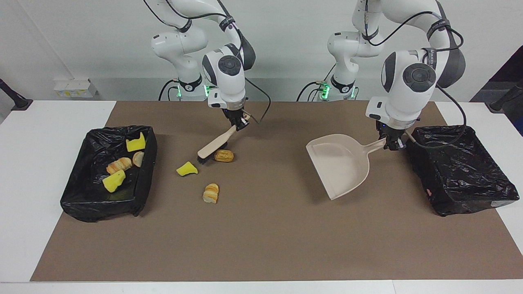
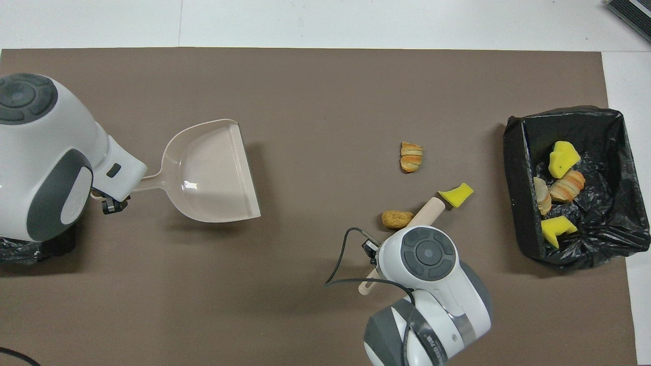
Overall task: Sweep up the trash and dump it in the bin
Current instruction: 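Sweep the bread and sponge toward the dustpan with the right gripper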
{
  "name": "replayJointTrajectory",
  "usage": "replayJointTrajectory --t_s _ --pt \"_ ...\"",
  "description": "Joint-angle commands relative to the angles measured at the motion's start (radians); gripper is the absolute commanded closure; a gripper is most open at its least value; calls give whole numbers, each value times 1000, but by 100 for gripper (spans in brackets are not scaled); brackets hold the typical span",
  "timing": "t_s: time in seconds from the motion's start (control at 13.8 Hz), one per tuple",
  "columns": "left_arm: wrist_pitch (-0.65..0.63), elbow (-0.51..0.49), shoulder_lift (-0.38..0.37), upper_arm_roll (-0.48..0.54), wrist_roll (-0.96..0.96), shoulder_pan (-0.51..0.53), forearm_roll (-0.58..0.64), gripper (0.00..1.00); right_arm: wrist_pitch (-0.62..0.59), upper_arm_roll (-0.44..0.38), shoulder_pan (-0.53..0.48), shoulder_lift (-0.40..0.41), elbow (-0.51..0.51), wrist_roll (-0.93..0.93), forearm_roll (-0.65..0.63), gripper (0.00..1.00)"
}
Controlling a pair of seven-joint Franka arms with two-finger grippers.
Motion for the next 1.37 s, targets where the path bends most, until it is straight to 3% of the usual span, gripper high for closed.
replayJointTrajectory --t_s 0.0,0.29,0.51,0.72,1.01,1.3 --pt "96 -136 -71 -1 9 -48 27 100 -8 16 -30 89 132 -24 7 100" --pt "105 -219 -86 -2 -7 -108 27 100 -85 16 -10 155 287 -43 7 100" --pt "127 -273 -97 -4 -92 -137 27 100 -216 15 -30 137 361 -131 9 100" --pt "214 -339 -99 -5 -162 -146 27 100 -306 5 -68 87 361 -254 1 100" --pt "230 -325 -86 -5 -158 -136 25 100 -398 2 -156 54 341 -449 -36 100" --pt "220 -309 -80 -4 -159 -132 27 100 -378 -1 -269 -4 214 -653 -70 100"
